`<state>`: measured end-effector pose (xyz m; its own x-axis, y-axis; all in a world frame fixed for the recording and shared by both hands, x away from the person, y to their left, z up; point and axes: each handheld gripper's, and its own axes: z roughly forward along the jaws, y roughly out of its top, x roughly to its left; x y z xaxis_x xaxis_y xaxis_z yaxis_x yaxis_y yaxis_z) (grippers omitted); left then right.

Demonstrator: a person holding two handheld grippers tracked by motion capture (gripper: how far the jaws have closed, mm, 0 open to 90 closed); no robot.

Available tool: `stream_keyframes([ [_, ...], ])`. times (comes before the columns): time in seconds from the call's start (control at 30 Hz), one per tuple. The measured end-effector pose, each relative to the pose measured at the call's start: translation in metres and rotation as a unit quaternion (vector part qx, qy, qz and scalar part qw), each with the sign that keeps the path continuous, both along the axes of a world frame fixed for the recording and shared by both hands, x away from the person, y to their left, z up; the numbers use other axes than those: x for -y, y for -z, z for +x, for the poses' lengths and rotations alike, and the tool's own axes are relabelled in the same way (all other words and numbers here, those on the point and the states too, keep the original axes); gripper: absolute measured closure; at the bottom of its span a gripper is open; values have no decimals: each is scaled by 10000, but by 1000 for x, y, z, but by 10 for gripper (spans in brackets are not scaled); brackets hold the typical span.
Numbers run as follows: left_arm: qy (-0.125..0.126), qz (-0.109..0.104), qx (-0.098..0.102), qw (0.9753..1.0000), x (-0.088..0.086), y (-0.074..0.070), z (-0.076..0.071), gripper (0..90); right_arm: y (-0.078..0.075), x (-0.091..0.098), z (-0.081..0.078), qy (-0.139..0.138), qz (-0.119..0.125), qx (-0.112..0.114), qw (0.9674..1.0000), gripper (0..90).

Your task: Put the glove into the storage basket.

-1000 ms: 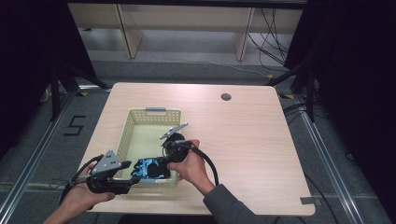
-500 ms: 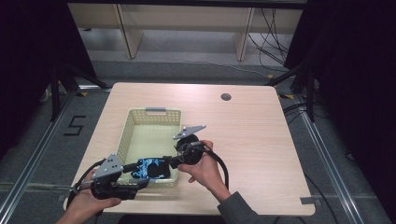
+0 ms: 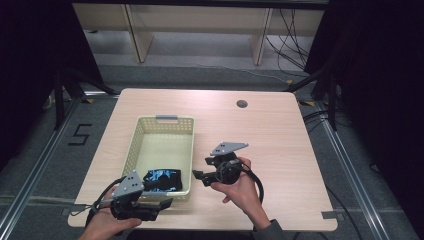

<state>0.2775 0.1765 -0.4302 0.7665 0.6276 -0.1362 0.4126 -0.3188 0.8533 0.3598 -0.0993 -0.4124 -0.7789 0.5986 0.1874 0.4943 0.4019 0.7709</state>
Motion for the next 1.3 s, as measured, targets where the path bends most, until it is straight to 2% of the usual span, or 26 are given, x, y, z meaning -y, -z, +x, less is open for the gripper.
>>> stream_keyframes([
  [0.03, 32, -14, -2, 10000, 1, 1, 0, 268, 1, 3, 0, -47, 41, 14, 10000, 367],
  [0.07, 62, -74, 25, 10000, 3, 2, 1, 266, 1, 6, -1, -12, 36, 26, 10000, 361],
  [0.1, 79, -25, 34, 10000, 4, 2, 1, 265, 1, 8, -3, 50, 3, 20, 10000, 359],
  [0.17, 55, -128, 59, 9999, 7, 4, 1, 263, 4, 12, -5, 108, 90, 75, 9999, 348],
  [0.2, 116, -3, 41, 9999, 6, 3, 1, 257, 5, 15, -6, 55, 90, 36, 9999, 346],
  [0.27, 37, -135, 65, 9999, 8, 4, 1, 254, 7, 19, -8, 84, 95, 24, 9999, 342],
  [0.33, 70, -13, 172, 9998, 8, 4, 1, 252, 8, 22, -10, 126, 262, -64, 9996, 340],
  [0.43, 63, -68, 137, 9999, 9, 7, 0, 249, 8, 27, -11, 173, 265, -87, 9995, 337],
  [0.47, 69, 7, 107, 9999, 9, 6, -1, 249, 8, 30, -11, 202, 257, -66, 9994, 336],
  [0.53, 76, -14, 115, 9999, 9, 7, -1, 248, 10, 32, -12, 184, 279, -73, 9994, 335],
  [0.57, 87, -13, 109, 9999, 9, 7, -2, 247, 10, 35, -12, 160, 234, 32, 9996, 334],
  [0.63, 90, -22, 105, 9999, 9, 7, -2, 247, 11, 37, -15, 204, 313, -110, 9992, 331],
  [0.67, 98, -26, 103, 9999, 9, 7, -2, 246, 12, 38, -17, 251, 284, -101, 9992, 331],
  [0.7, 141, -59, 148, 9998, 10, 8, -2, 246, 13, 40, -17, 197, 272, 1, 9994, 330],
  [0.73, 122, -75, 87, 9999, 10, 8, -3, 246, 12, 42, -19, 237, 279, -101, 9993, 328],
  [0.77, 166, -37, 108, 9998, 10, 8, -4, 245, 13, 43, -20, 235, 314, -88, 9992, 327],
  [0.83, 148, -98, 101, 9998, 12, 8, -5, 243, 14, 48, -21, 282, 210, -14, 9994, 324],
  [0.93, 200, -91, 73, 9997, 14, 8, -7, 241, 17, 52, -26, 303, 298, -113, 9990, 309],
  [1.0, 206, -65, 80, 9997, 16, 9, -9, 241, 18, 56, -27, 278, 219, -86, 9993, 305],
  [1.03, 249, -67, 62, 9996, 16, 9, -10, 241, 20, 57, -29, 286, 274, -139, 9991, 305],
  [1.07, 237, -48, 60, 9997, 17, 9, -11, 240, 21, 59, -28, 220, 243, -46, 9995, 303],
  [1.17, 261, -66, 78, 9996, 17, 11, -11, 238, 22, 61, -32, 302, 289, -157, 9990, 294],
  [1.2, 247, -46, 33, 9997, 17, 11, -12, 237, 22, 63, -32, 300, 233, -77, 9992, 288],
  [1.3, 242, -70, 13, 9997, 17, 12, -13, 232, 22, 65, -33, 259, 310, -7, 9992, 271],
])
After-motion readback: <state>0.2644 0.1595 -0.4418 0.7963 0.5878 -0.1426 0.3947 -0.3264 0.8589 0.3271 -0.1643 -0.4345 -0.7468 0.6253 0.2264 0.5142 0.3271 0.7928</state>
